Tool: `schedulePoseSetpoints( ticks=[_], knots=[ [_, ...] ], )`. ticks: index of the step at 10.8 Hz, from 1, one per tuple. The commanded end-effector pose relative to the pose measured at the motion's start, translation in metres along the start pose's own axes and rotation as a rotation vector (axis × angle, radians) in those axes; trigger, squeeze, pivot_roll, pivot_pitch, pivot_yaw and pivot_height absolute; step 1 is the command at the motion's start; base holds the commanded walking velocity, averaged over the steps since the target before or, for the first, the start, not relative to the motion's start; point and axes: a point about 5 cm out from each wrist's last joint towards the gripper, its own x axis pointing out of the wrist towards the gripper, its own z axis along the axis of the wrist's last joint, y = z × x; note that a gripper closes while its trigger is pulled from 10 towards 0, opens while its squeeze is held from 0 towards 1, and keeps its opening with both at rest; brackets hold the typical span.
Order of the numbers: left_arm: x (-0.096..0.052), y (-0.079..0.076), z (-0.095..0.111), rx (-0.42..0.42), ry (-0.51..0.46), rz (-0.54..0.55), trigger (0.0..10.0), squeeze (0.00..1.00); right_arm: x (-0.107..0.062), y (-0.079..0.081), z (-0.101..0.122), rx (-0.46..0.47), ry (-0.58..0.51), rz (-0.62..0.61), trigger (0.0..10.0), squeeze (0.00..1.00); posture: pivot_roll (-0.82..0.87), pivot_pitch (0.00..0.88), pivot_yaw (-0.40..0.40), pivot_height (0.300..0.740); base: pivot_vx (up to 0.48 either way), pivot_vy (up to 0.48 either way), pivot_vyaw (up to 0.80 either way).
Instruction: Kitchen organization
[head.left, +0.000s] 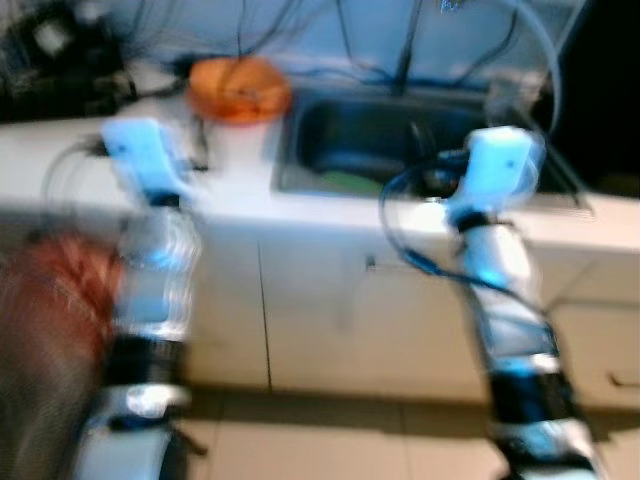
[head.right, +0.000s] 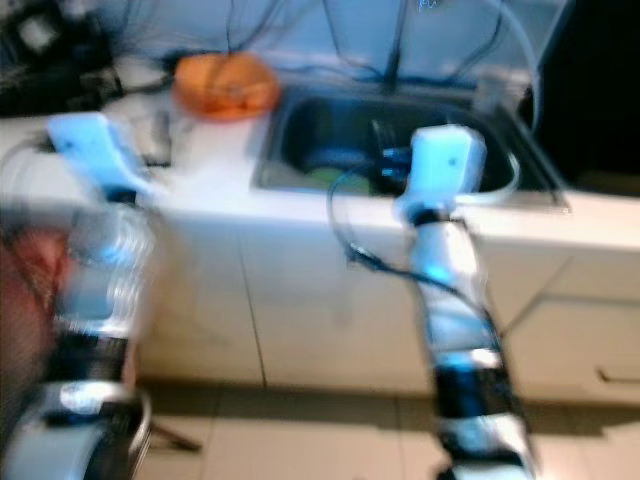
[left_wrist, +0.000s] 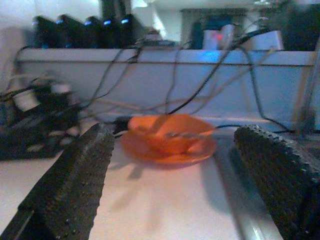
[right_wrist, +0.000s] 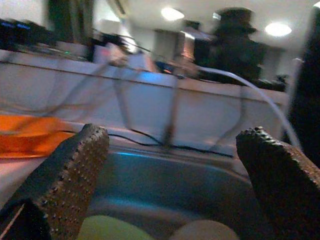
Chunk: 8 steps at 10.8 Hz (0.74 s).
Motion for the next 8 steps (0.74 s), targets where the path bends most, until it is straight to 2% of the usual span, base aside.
schedulePoseSetpoints(
  ticks=[1, 6, 8],
  knots=[
    [0.003, 0.0117, 0.0058, 0.019, -0.015, 0.03, 10.0, 0.0, 0.0039, 0.0079, 0.0087, 0.012, -0.036, 0.024, 10.0, 0.0, -0.01, 0.025, -0.047, 0.74, 0.48, 0.0, 0.0],
    [0.0015, 0.0121, 0.0038, 0.004, -0.001, 0.042, 10.0, 0.0, 0.003, 0.0093, 0.0087, 0.011, -0.033, 0.034, 10.0, 0.0, -0.01, 0.03, -0.053, 0.74, 0.471, 0.0, 0.0],
    [-0.0002, 0.0124, 0.0007, -0.006, 0.016, 0.053, 10.0, 0.0, 0.0033, 0.0106, 0.009, 0.01, -0.03, 0.045, 10.0, 0.0, -0.01, 0.032, -0.058, 0.74, 0.0, 0.0, 0.0]
  ],
)
